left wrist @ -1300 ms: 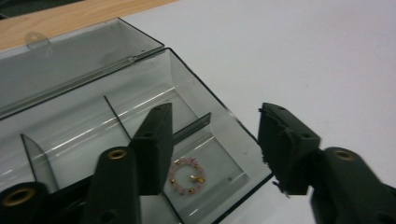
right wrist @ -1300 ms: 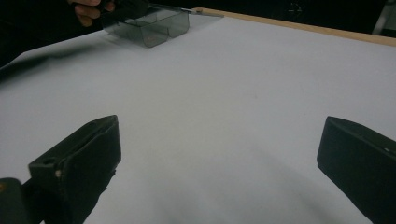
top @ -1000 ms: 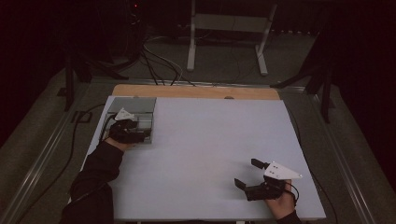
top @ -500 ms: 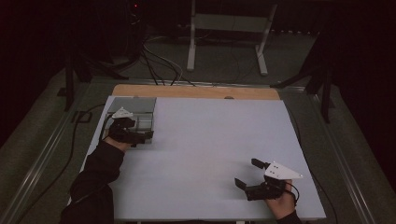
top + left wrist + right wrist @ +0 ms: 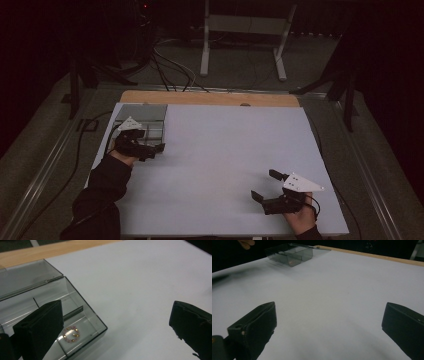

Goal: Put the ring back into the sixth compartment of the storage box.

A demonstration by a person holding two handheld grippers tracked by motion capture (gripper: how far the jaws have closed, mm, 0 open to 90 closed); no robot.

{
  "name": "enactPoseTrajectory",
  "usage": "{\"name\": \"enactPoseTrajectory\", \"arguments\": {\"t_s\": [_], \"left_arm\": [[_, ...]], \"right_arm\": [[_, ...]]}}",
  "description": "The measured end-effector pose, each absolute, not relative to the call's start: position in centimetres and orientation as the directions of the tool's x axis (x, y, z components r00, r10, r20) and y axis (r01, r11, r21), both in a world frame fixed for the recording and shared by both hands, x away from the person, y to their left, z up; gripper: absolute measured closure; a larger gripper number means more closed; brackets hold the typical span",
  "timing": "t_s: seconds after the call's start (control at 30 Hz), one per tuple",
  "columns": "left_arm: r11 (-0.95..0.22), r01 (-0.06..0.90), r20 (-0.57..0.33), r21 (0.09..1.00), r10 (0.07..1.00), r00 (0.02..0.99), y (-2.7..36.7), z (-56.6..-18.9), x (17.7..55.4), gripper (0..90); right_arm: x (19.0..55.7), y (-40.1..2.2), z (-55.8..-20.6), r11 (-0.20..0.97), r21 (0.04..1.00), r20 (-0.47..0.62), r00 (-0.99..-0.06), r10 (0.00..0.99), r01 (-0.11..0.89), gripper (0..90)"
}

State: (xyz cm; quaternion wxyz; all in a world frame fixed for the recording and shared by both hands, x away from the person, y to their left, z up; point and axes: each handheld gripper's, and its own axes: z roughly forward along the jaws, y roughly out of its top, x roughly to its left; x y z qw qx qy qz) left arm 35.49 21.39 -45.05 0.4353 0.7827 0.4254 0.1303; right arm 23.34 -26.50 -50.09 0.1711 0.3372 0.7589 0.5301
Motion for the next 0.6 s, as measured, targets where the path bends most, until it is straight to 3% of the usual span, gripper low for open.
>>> {"name": "enactPoseTrajectory", "arguments": {"t_s": [0.6], "left_arm": [[-0.241,0.544,-0.22,0.803,0.73,0.648,22.0,-45.7,31.9,0.3]], "right_arm": [[23.3,-26.4,-50.1,0.214,0.921,0.093,-0.716,0.692,0.327,0.0]]}}
